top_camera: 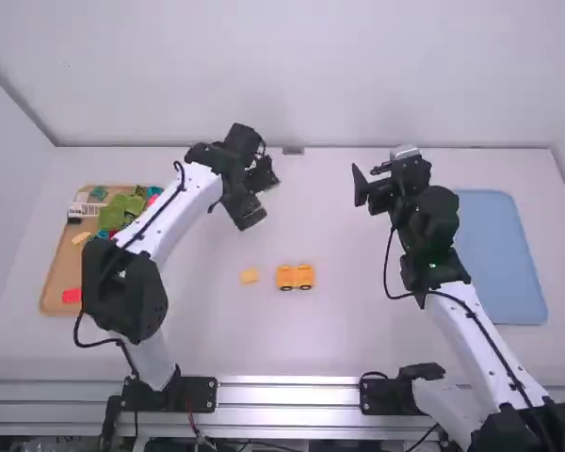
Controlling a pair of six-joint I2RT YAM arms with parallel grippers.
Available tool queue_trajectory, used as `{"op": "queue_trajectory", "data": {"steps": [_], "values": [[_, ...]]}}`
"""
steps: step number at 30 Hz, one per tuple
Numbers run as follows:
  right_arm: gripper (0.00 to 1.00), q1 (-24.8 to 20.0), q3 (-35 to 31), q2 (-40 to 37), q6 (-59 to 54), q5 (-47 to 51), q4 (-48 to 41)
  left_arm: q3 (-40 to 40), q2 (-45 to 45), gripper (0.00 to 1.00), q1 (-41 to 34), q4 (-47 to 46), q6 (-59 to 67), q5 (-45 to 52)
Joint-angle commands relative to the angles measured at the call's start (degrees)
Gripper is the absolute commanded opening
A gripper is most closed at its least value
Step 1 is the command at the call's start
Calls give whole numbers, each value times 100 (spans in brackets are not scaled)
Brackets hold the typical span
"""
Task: Assemble lego blocks to make yellow taxi
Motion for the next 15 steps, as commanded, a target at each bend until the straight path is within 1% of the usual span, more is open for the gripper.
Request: {"op": "queue_trajectory", "data": {"steps": [1,2,3,4,5,7,8,10,11,13,15], "values": [[98,-9,225,24,-24,-7,-66,-52,-376,99,457,-308,2214,1978],[98,-11,225,24,-243,-144,-149,-50,-376,99,647,-568,2861,2719],[98,-11,225,24,-420,-297,-210,-63,-376,99,769,-752,3265,3156],[98,-11,225,24,-476,-369,-227,-74,-376,99,820,-820,3423,3303],[98,-11,225,24,-645,-708,-304,-179,-376,99,1073,-1143,4159,3838],[98,-11,225,24,-815,-1106,-374,-457,-354,99,1379,-1342,5001,4406],[98,-11,225,24,-855,-1191,-389,-551,-345,99,1440,-1346,5193,4577],[98,-11,225,37,-975,-1478,-437,-1117,-310,99,1700,-1154,5724,5410],[98,-11,225,39,-1038,-1576,-481,-1379,-310,99,1773,-990,5735,5661],[98,-11,225,42,-1207,-1801,-546,-1823,-310,99,1867,-667,5683,5923],[98,-11,225,70,-1508,-2155,-678,-2505,-310,99,1921,39,5665,6057]]}}
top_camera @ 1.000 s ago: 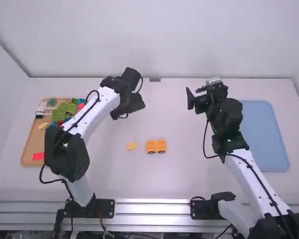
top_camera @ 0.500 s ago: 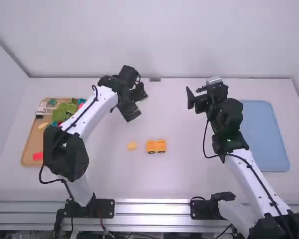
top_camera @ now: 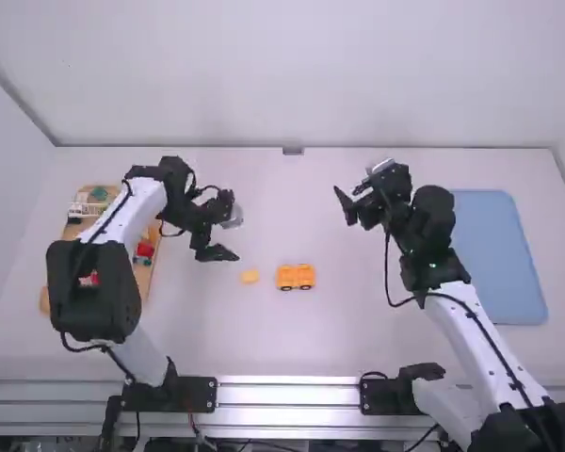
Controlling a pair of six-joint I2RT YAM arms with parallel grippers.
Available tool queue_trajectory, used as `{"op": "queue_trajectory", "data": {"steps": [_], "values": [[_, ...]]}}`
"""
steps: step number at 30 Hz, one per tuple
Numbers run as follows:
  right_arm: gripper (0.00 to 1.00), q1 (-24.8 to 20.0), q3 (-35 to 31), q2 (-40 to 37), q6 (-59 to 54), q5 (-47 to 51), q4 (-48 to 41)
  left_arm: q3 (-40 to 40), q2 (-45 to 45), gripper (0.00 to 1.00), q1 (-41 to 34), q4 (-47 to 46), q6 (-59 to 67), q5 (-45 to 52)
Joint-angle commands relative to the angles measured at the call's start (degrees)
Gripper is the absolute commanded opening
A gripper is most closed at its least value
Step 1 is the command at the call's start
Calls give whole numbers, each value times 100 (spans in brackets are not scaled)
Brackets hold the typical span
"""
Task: Assemble lego blocks to make yellow taxi
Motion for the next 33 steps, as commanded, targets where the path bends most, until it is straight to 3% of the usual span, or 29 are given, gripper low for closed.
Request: {"op": "queue_trajectory", "data": {"steps": [1,5,12,19,20,28,31,33], "values": [[98,-2,225,70,-509,-728,-131,-730,-4,99,11,461,501,1010],[98,-4,225,208,-704,-1123,-243,-1784,-4,99,-11,1965,57,1318],[98,-4,225,671,-710,-1276,-96,-3504,2,99,-4,5340,-2382,1349],[98,-4,225,920,-782,-1727,203,-4769,2,100,15,7820,-3960,638],[98,-2,225,925,-841,-1788,219,-4889,2,95,-2,8059,-4072,527],[98,-2,225,925,-837,-1856,146,-4824,319,95,4,8096,-3641,334],[98,-4,225,925,-833,-1853,96,-4612,581,93,52,8026,-3578,444],[98,-4,225,925,-837,-1884,90,-4492,734,85,50,8052,-3552,599]]}}
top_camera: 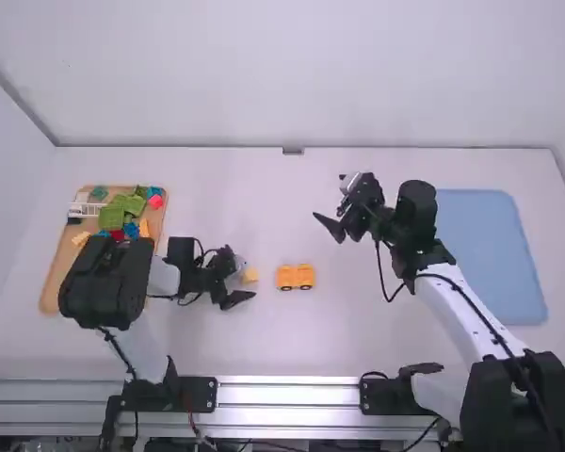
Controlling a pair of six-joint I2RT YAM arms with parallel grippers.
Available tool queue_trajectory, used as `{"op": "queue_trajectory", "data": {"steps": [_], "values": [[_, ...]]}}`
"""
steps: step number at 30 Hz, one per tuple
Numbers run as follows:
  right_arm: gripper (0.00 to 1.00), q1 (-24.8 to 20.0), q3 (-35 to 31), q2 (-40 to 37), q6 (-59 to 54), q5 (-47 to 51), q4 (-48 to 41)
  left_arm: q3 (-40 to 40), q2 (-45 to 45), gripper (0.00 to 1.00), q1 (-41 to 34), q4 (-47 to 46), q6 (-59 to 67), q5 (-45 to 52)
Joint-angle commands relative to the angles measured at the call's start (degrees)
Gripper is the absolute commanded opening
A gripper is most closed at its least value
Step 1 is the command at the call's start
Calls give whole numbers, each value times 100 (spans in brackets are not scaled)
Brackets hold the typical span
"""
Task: Assemble lego blocks to make yellow taxi
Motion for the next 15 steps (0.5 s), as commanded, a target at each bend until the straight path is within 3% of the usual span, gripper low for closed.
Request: {"op": "queue_trajectory", "data": {"steps": [1,2,3,4,5,8,15], "values": [[98,-4,225,17,20,-116,-2,131,236,80,26,-35,131,160],[98,-4,225,17,20,-114,0,153,273,71,26,-39,203,195],[98,-4,225,17,17,-109,0,177,326,53,26,-35,361,238],[98,-4,225,17,17,-114,-2,186,361,44,26,-42,439,267],[98,-4,225,17,20,-114,-2,186,365,43,26,-42,444,280],[98,0,225,17,20,-116,-4,168,382,23,-63,-59,686,310],[98,-4,225,17,-212,-264,-372,31,380,14,-4,315,680,387]]}}
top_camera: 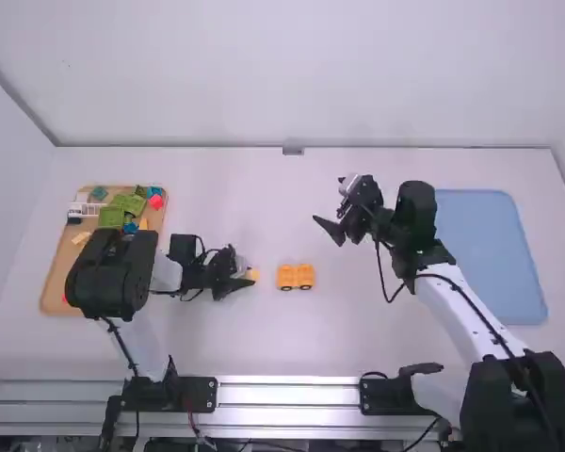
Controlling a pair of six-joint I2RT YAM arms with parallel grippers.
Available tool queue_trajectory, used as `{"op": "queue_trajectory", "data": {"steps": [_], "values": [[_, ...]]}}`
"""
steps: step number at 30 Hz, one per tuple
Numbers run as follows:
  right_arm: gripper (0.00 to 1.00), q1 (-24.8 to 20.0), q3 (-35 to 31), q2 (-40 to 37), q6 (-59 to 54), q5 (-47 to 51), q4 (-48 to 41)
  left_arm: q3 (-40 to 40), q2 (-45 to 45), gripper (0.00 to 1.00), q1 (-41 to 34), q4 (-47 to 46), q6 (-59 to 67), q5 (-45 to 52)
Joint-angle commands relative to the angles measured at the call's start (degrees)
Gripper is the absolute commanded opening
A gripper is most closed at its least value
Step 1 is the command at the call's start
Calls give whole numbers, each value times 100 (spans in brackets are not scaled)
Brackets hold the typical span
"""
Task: Assemble lego blocks to make yellow taxi
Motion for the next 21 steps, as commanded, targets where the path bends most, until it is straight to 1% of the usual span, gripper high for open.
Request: {"op": "queue_trajectory", "data": {"steps": [1,5,7,11,13,17,20,21], "values": [[98,-2,225,17,-254,-142,-251,-92,70,13,15,127,72,160],[98,-2,225,50,-763,-321,-964,-164,-138,13,-20,619,-616,164],[98,-2,223,192,-1502,-822,-1528,-234,-391,13,-22,960,-1038,164],[98,-4,223,444,-2444,-1213,-2157,-326,-732,15,-114,1115,-1263,162],[98,-2,223,903,-3244,-1513,-2490,-343,-1073,15,-245,988,-1344,378],[98,2,223,1805,-3847,-2074,-2479,-319,-1292,14,-446,973,-1434,765],[98,2,223,2538,-4673,-2468,-2468,-251,-1318,14,-592,942,-1482,872],[97,2,225,2710,-4905,-2529,-2448,-216,-1318,13,-634,872,-1493,866]]}}
